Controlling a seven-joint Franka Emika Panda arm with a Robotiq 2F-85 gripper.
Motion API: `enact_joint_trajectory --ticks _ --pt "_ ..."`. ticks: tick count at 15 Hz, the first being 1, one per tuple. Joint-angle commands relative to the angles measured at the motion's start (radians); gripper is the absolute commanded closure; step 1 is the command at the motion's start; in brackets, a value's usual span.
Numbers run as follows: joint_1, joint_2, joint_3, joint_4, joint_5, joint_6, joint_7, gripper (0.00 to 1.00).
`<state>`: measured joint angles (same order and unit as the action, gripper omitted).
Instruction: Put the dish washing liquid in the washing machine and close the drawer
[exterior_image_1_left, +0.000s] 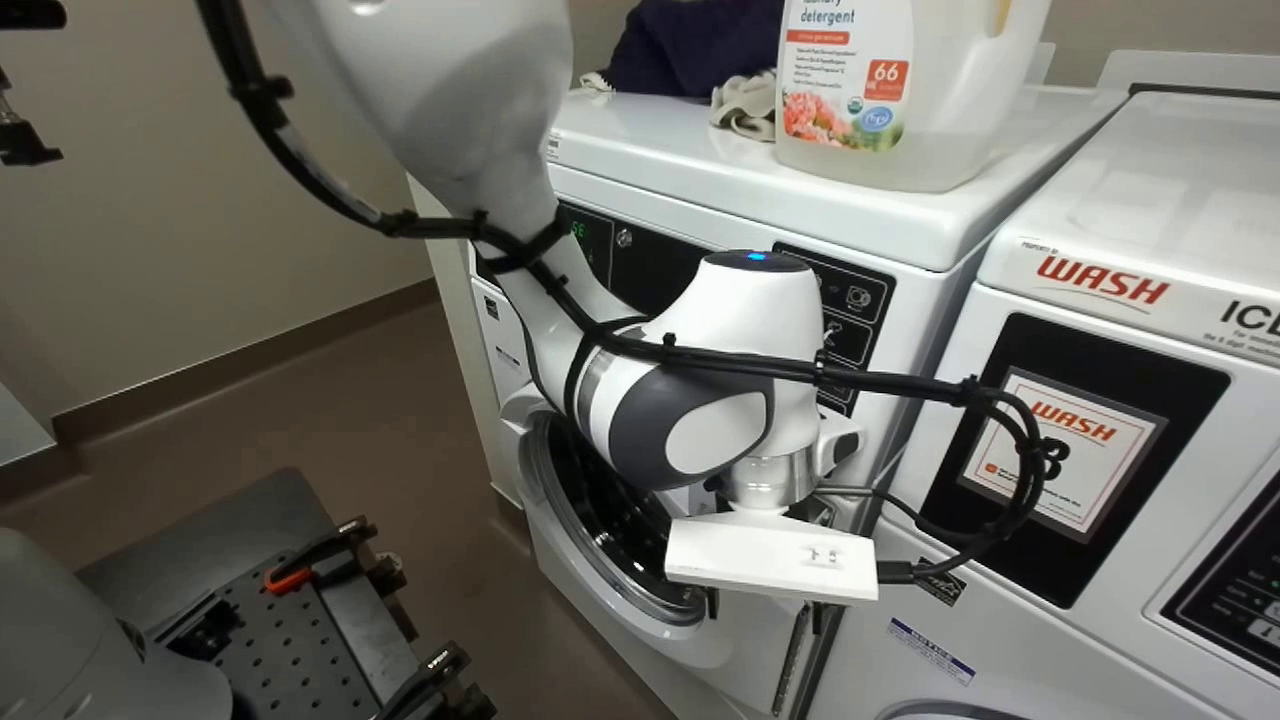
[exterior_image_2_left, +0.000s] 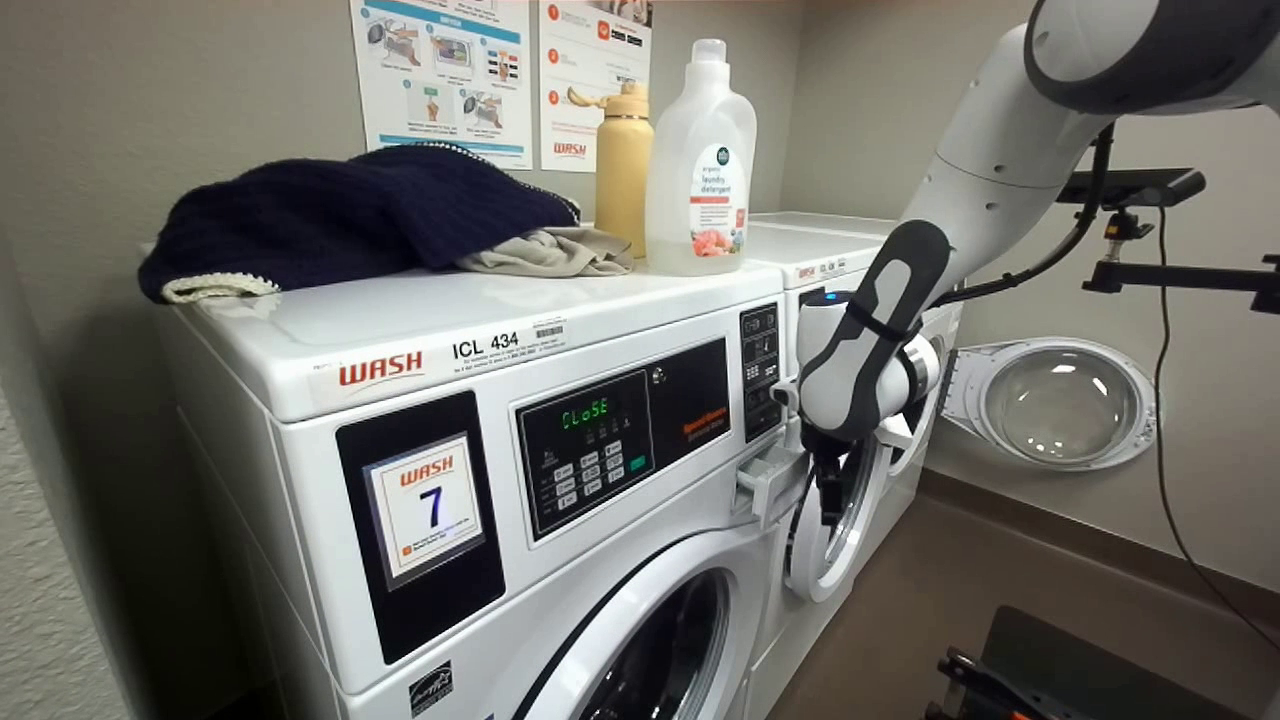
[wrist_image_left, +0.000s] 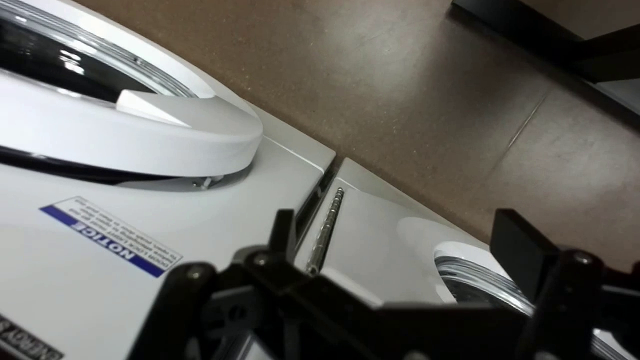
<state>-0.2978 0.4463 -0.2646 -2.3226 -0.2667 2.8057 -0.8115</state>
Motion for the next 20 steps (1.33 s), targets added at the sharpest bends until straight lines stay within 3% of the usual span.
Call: enact_joint_trajectory --ticks 1,6,8,10,13,15,16,18,19,20 --pt "0.016 0.022 -0.022 0.009 -0.061 0.12 0.086 0.0" --pt "0.056 0.053 -0.066 -0.013 -0.133 0.271 0.162 0.0" --pt "0.145 0.074 -0.159 -0.031 -0.21 0.37 0.203 0.0" --pt "0.3 0.117 -0.316 -0.043 -0.271 0.497 0.238 0.0" --pt "0.516 0.219 -0.511 -0.065 -0.194 0.679 0.202 0.0" --pt "0.624 0.275 -0.587 -0.113 -0.102 0.753 0.178 0.0" --pt "0.65 0.221 -0.581 -0.086 -0.077 0.655 0.168 0.0" --pt "0.71 0.248 -0.619 -0.096 -0.023 0.647 0.186 0.0" --pt "0.711 0.274 -0.621 -0.138 -0.007 0.707 0.193 0.0" --pt "0.707 0.223 -0.608 -0.144 -0.018 0.647 0.188 0.0"
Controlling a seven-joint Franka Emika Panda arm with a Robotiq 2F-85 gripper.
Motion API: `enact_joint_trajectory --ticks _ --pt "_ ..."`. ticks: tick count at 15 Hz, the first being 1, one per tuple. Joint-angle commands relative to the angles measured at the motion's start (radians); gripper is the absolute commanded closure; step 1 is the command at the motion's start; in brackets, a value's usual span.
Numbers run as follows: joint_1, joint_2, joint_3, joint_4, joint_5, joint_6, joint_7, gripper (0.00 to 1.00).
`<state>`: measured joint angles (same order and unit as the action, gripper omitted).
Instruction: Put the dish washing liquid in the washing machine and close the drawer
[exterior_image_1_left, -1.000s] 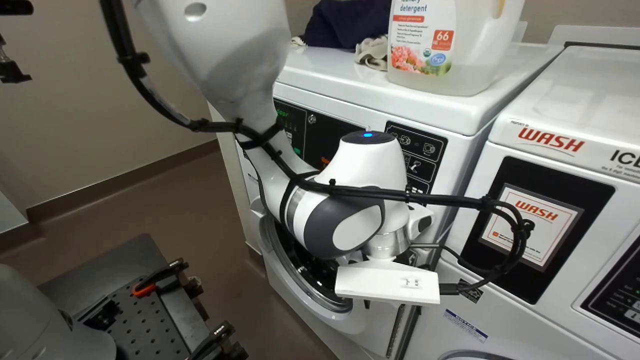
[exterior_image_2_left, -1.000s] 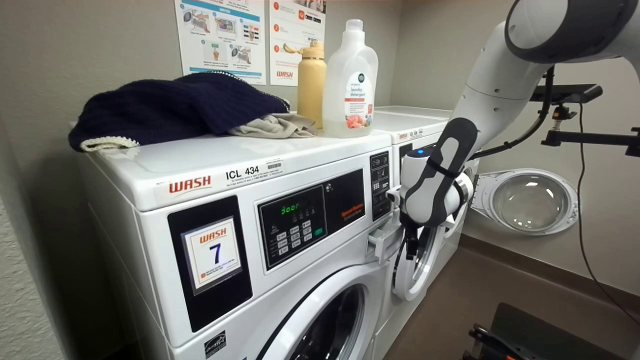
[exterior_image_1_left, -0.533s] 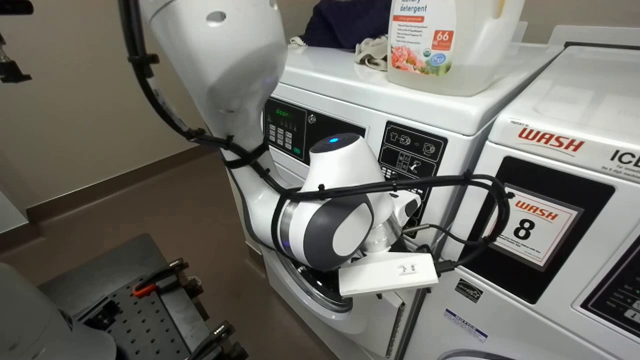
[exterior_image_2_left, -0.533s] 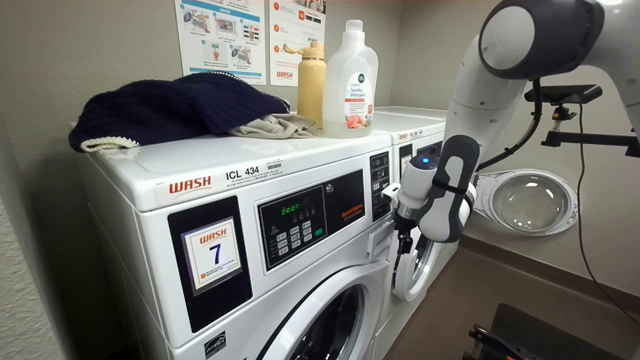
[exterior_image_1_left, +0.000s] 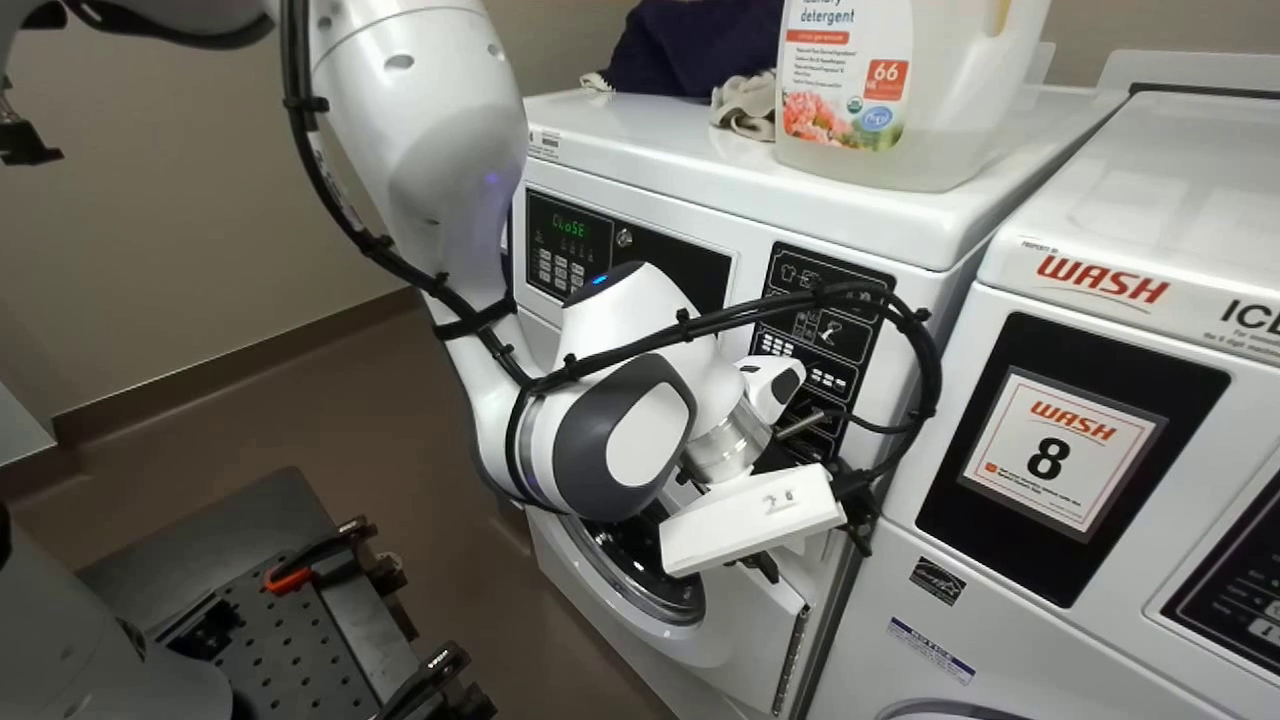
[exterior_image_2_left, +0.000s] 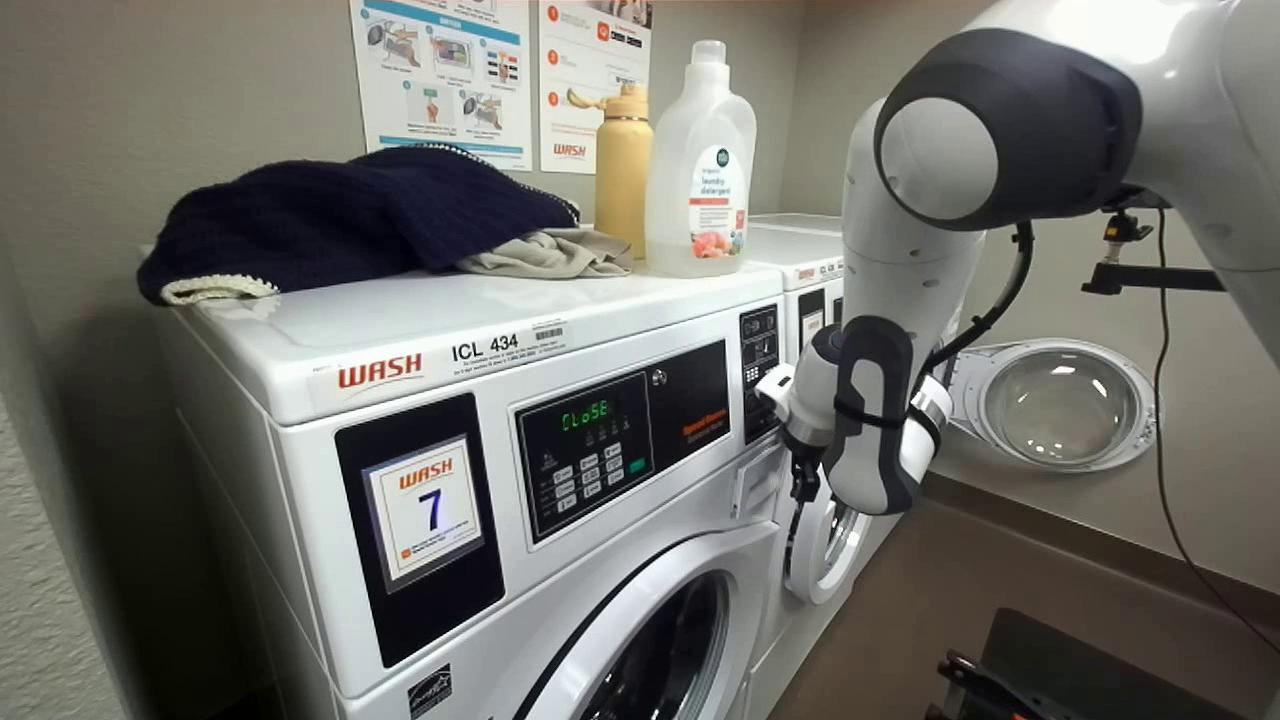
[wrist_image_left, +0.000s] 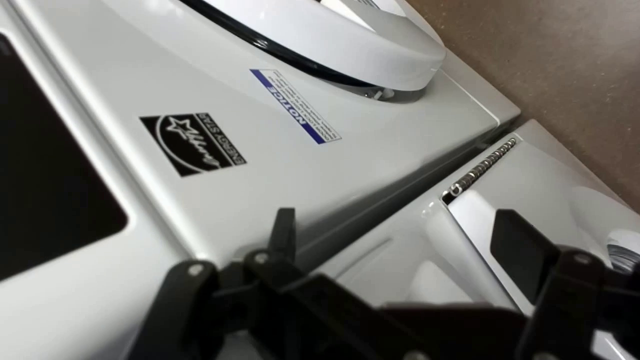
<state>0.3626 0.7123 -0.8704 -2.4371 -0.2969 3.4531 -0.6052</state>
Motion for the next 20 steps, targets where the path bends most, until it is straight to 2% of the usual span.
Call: enact_joint_trajectory --ticks 1,2,6,10,11,13,14,15,17,18,20 --pt "0.033 -0.061 0.011 -0.053 0.002 0.0 -0.022 0.0" --pt "0.002 -0.106 0.034 -0.066 -0.028 -0.037 -0.031 0.0" --pt "-0.047 -0.273 0.081 -0.108 -0.112 -0.178 -0.052 0.0" --pt "-0.095 -0.45 0.153 -0.133 -0.173 -0.348 -0.018 0.0" --pt "-0.09 -0.502 0.173 -0.15 -0.115 -0.399 -0.066 0.0" --pt "-0.079 -0.604 0.19 -0.166 -0.072 -0.49 -0.105 0.0" --pt "-0.061 -0.656 0.178 -0.168 -0.06 -0.538 -0.117 0.0" --pt "-0.036 -0.709 0.15 -0.163 -0.079 -0.594 -0.105 0.0" --pt "-0.033 -0.819 0.146 -0.147 -0.1 -0.713 -0.103 0.0" --pt "-0.204 -0.875 0.315 -0.135 -0.13 -0.777 -0.082 0.0" --pt "-0.266 -0.986 0.401 -0.135 -0.049 -0.906 -0.146 0.0"
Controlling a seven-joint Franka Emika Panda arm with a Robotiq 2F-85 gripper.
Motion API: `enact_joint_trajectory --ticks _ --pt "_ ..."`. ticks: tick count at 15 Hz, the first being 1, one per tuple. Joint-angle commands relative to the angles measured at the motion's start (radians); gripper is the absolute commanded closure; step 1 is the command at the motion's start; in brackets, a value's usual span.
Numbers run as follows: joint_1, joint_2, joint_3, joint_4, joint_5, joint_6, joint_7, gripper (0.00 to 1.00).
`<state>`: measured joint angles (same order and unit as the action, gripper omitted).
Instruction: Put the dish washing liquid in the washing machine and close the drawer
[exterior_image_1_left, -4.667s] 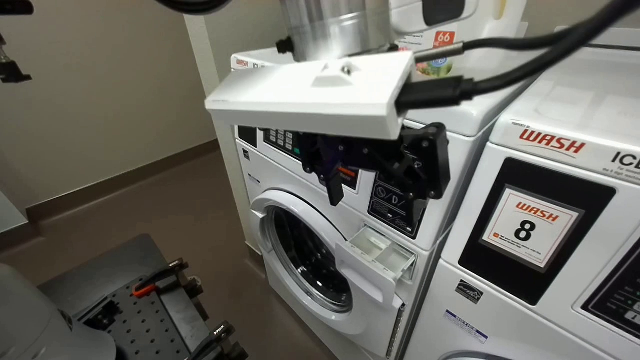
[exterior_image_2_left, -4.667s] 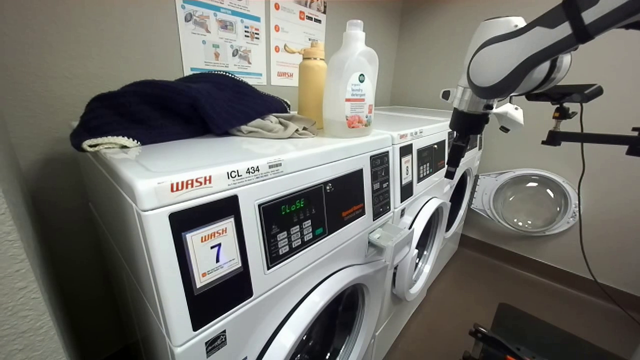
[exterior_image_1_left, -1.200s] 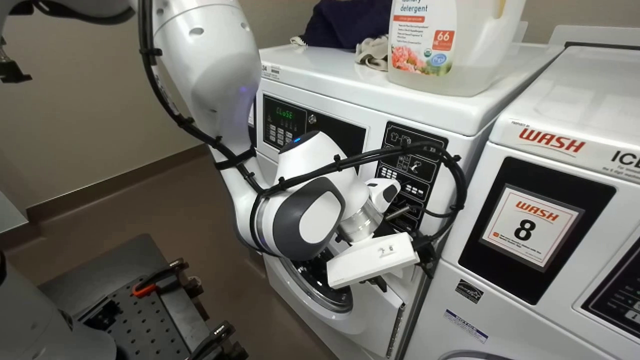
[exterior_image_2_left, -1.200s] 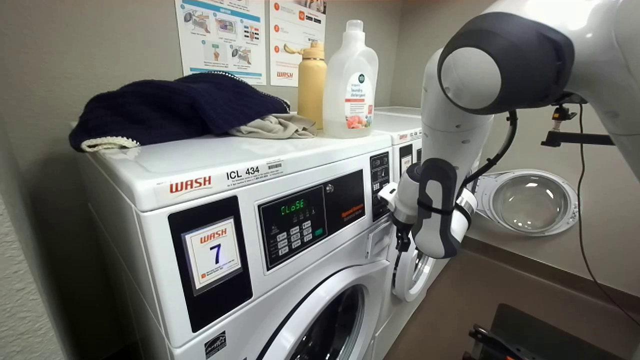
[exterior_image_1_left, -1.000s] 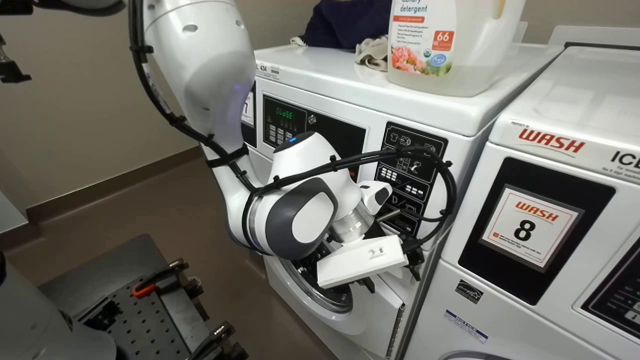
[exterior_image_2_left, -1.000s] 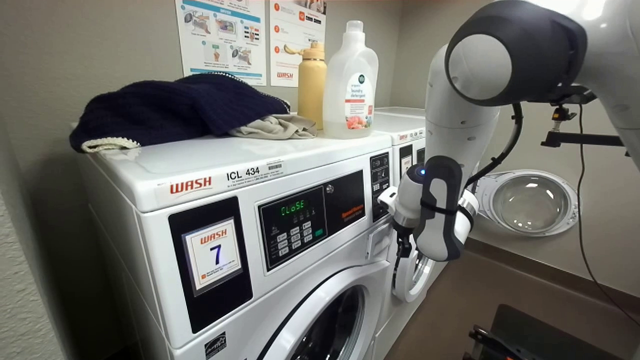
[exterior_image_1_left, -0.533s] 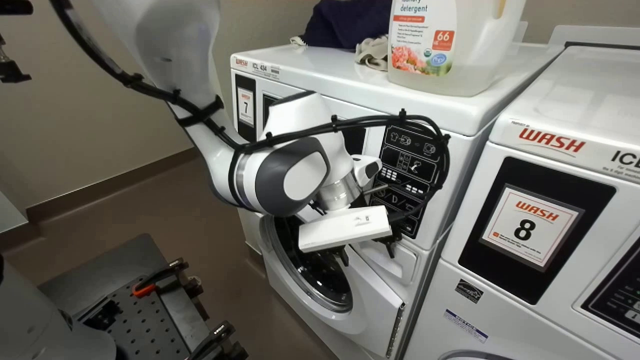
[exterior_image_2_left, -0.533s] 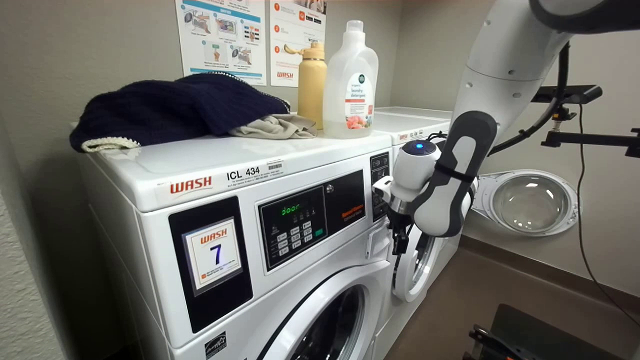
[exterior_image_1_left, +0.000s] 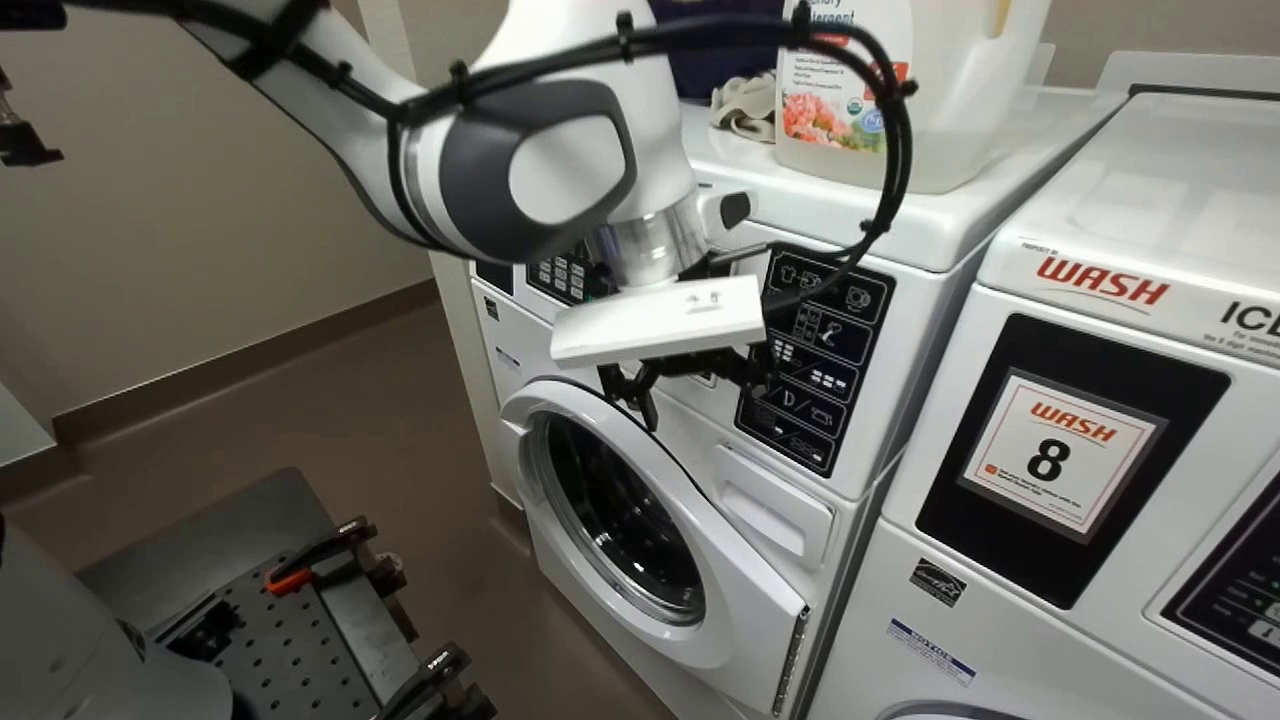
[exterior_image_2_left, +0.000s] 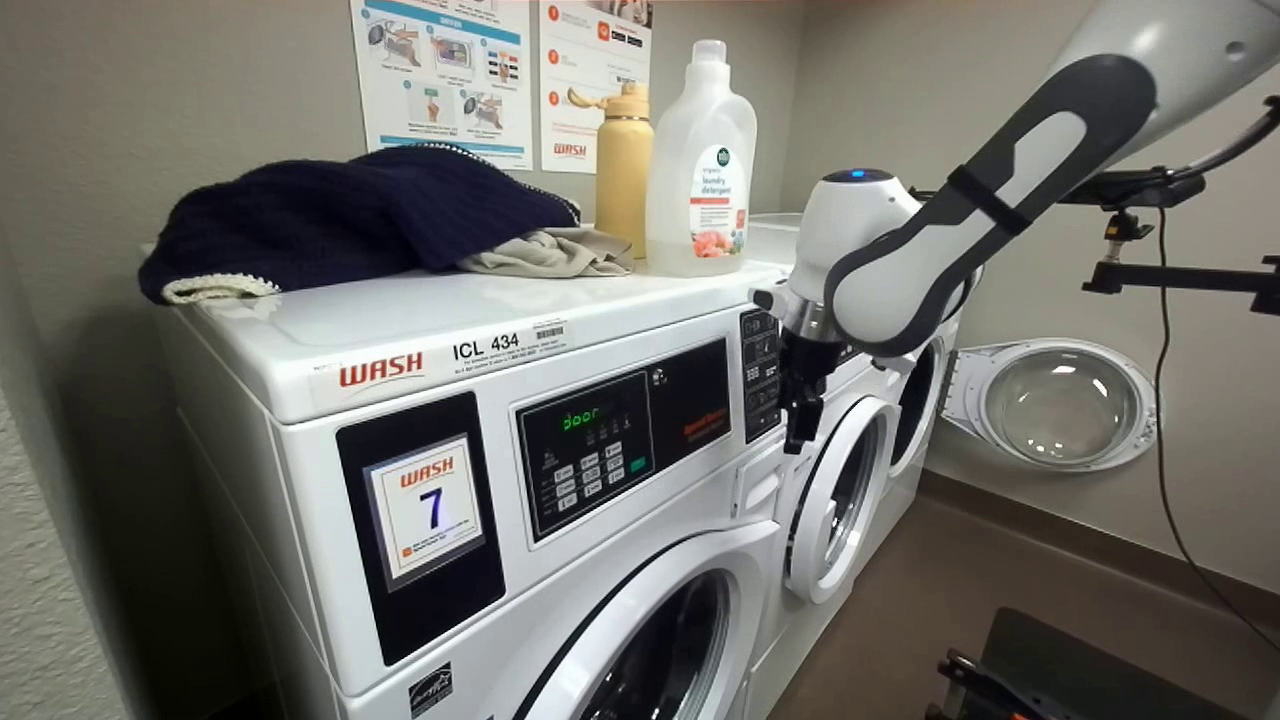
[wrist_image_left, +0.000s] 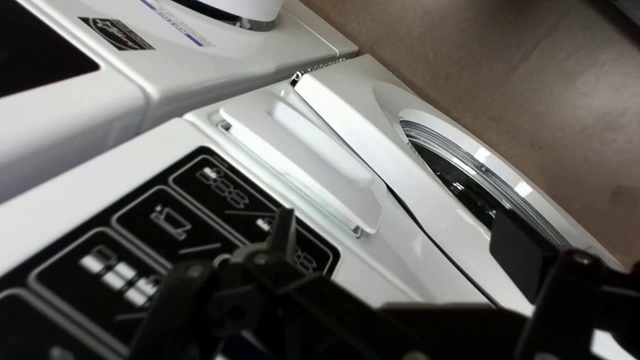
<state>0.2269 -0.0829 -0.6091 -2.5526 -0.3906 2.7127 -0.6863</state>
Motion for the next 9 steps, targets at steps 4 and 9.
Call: enact_joint_trajectory --ticks 4,9 --pt "-0.214 -0.394 0.253 0.008 0.199 -0.445 -0.189 0.0" --pt "-0.242 -0.494 0.296 0.055 0.253 -0.613 -0.206 0.0"
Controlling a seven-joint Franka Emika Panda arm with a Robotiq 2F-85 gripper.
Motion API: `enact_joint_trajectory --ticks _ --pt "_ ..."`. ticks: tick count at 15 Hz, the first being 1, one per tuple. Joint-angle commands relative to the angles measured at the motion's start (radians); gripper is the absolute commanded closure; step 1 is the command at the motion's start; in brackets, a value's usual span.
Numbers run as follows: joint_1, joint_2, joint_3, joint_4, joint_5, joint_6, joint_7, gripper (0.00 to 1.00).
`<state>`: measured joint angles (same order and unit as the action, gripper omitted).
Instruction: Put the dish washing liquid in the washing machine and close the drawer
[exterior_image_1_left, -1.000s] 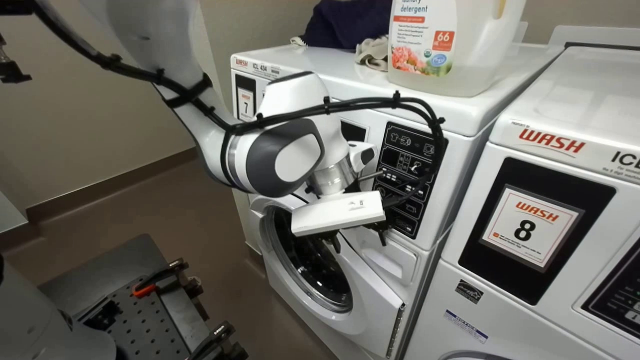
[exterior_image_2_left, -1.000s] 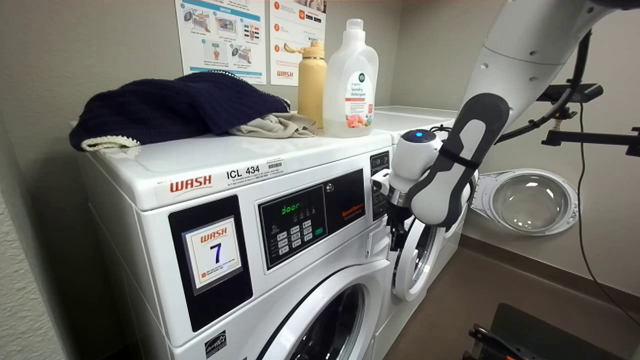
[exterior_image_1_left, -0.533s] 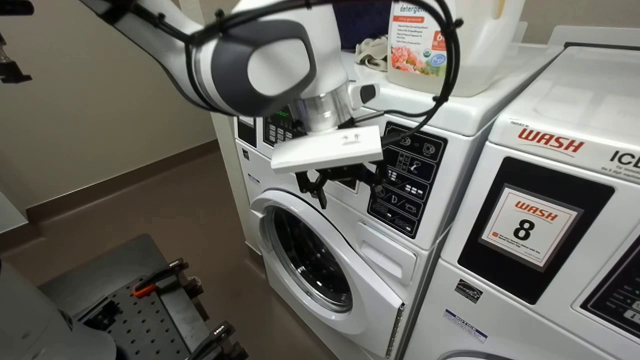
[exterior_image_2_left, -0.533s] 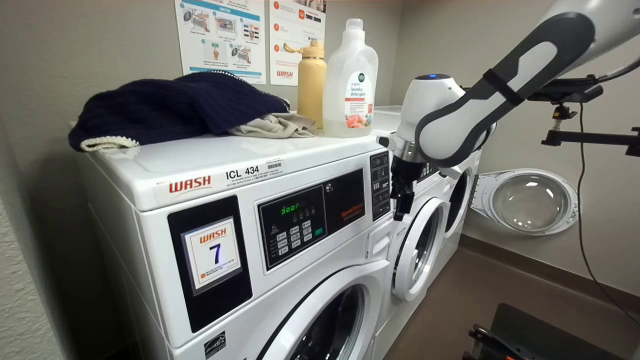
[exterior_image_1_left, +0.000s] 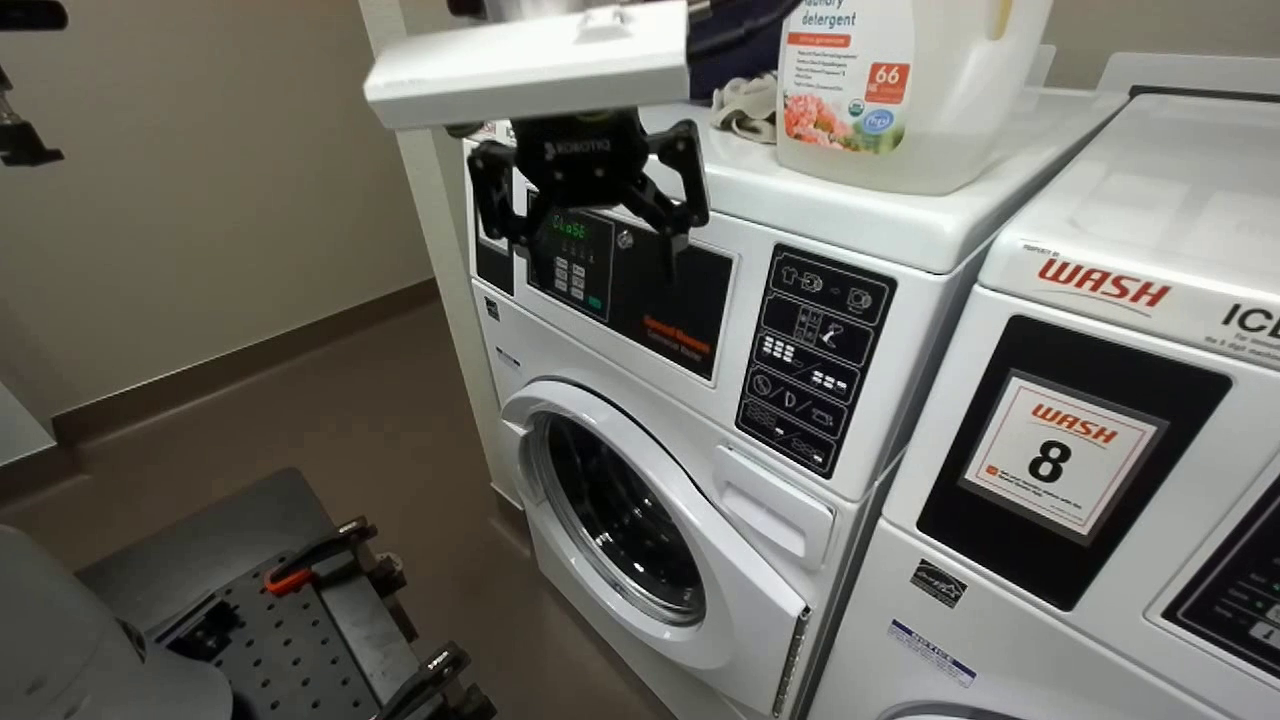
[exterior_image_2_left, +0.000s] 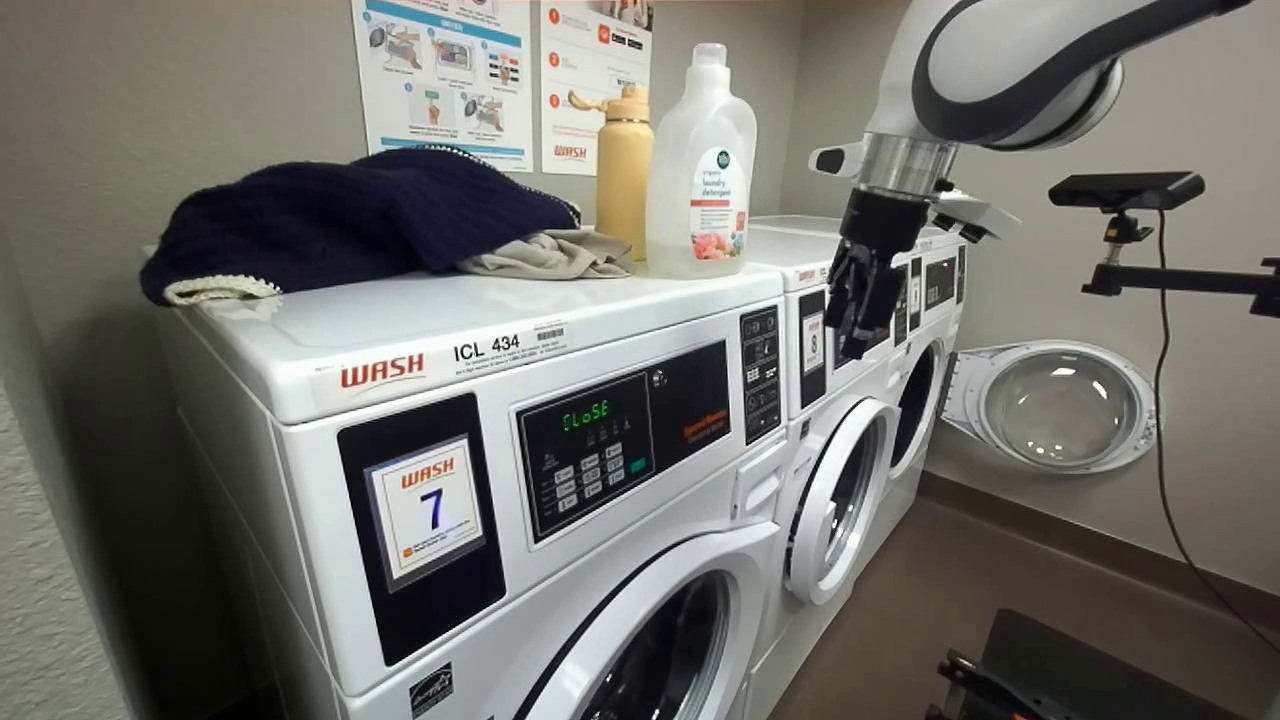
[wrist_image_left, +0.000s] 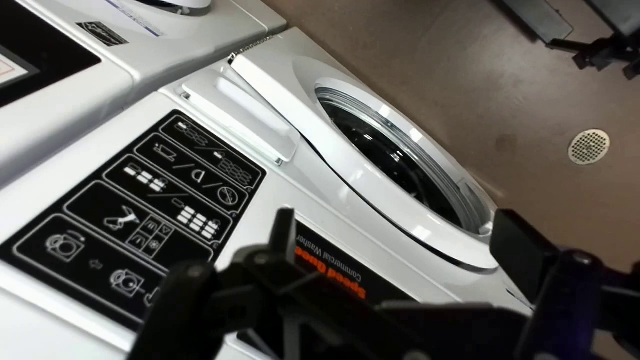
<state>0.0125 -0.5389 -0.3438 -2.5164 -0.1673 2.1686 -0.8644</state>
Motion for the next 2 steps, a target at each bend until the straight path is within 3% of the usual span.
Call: enact_joint_trajectory --ticks 1,2 --pt "-0.028 -0.047 0.034 0.02 0.028 -0.081 -0.025 0.0" --pt "-0.029 -0.053 0.038 0.021 0.024 -0.085 -0.021 0.0"
